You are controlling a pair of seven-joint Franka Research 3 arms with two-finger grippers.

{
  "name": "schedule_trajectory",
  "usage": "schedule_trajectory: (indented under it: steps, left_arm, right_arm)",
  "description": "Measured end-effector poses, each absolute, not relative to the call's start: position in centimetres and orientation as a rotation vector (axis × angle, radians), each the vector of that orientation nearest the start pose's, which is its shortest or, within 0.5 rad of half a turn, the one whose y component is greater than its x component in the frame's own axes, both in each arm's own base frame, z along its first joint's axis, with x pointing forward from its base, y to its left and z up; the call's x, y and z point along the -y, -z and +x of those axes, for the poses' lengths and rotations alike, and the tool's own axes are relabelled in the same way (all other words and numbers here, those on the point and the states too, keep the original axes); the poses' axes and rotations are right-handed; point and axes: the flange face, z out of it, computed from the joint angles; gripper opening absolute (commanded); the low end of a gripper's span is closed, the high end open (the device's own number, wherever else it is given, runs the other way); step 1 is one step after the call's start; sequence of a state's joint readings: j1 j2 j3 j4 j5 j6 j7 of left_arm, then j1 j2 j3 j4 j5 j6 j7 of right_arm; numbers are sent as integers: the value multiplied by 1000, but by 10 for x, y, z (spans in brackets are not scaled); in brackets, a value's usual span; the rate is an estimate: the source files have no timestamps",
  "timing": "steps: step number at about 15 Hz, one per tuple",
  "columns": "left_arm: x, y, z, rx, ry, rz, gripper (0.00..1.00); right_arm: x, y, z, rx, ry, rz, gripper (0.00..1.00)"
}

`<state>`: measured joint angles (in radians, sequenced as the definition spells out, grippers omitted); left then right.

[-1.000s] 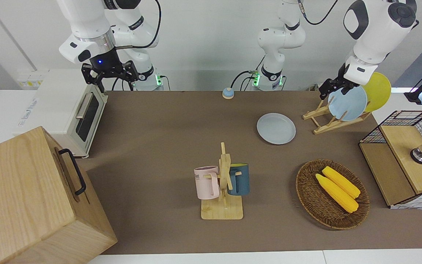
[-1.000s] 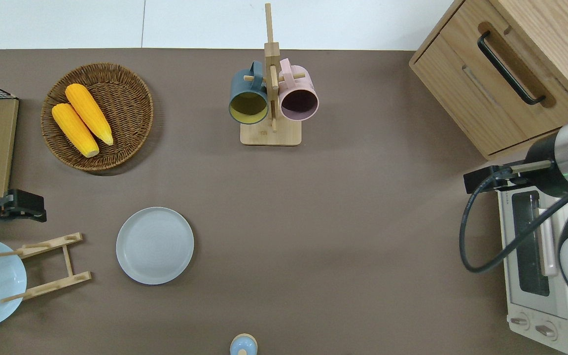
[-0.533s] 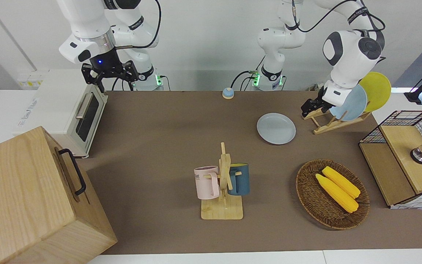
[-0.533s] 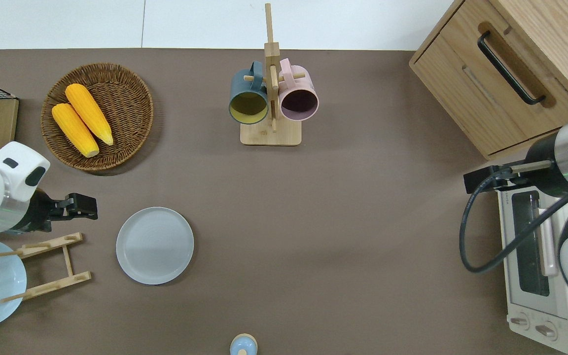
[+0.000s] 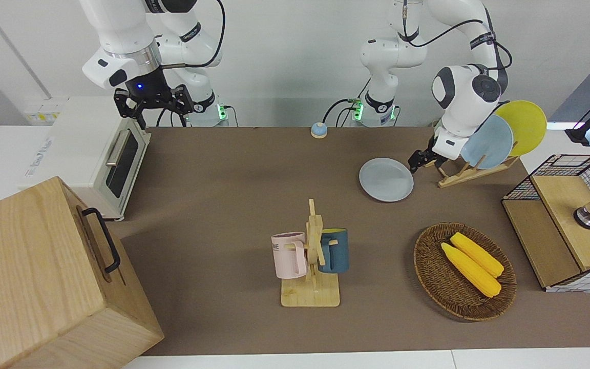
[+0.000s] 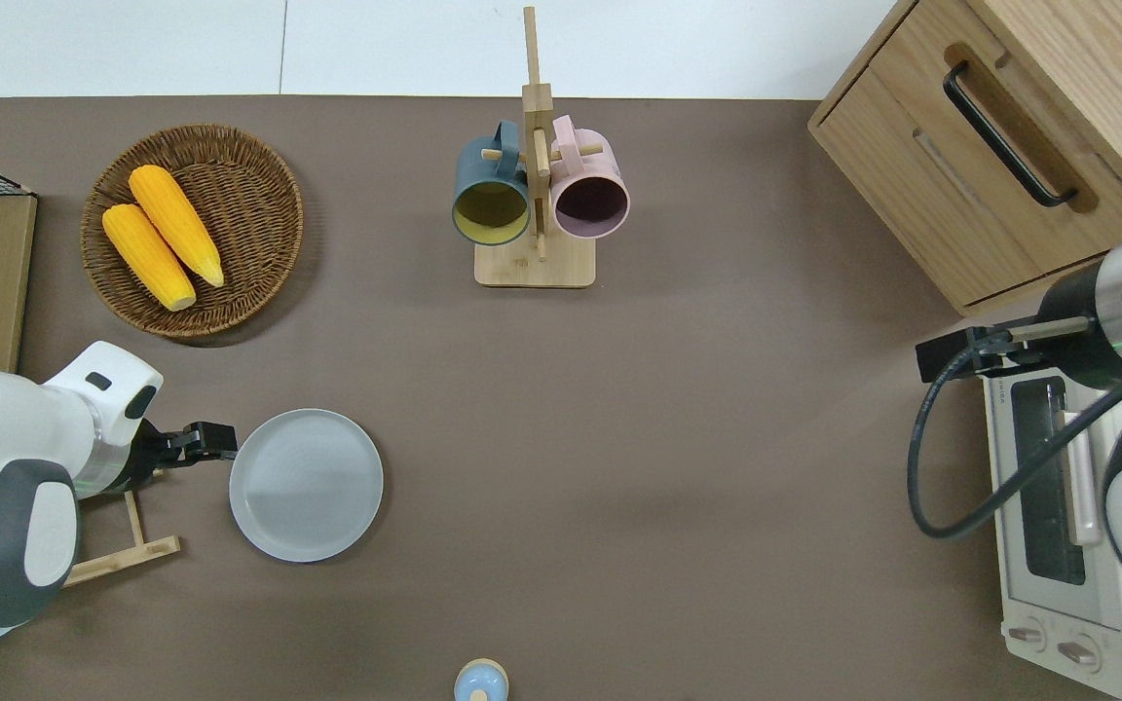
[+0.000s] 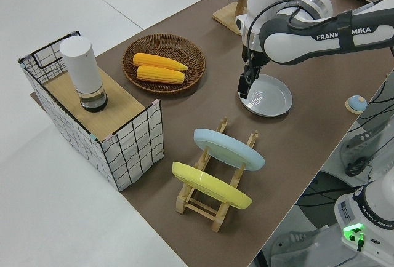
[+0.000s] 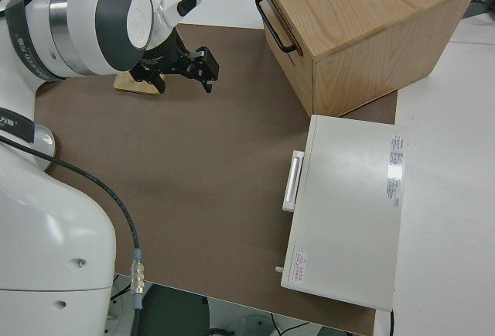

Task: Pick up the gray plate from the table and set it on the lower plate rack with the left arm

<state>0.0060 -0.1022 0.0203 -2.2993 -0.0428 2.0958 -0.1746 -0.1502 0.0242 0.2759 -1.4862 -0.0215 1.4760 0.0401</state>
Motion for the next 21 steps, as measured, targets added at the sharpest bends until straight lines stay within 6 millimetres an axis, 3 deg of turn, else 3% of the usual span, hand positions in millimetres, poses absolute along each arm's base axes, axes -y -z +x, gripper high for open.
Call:
schedule_trajectory:
  steps: [5, 6, 7, 9, 10, 21]
  left_arm:
    - [-3, -329, 476, 394, -331, -3113, 983]
    - [-1, -321, 476, 393, -358, -3107, 917]
    - [-1, -312, 475, 394, -386, -3101, 698]
    - [-1, -302, 475, 422, -408, -3094, 172]
    - [0, -300, 477, 465, -402, -3093, 14]
    - [0, -301, 478, 522, -397, -3102, 0]
  right_arm:
    - [-65, -643, 549, 133, -51, -3156, 983]
    - [-65, -643, 549, 133, -51, -3156, 983]
    - [-65, -643, 549, 133, -51, -3156, 983]
    - [-65, -643, 549, 133, -51, -3156, 983]
    - [-65, -643, 549, 133, -51, -3156, 983]
    - [-65, -643, 549, 133, -51, -3156, 983]
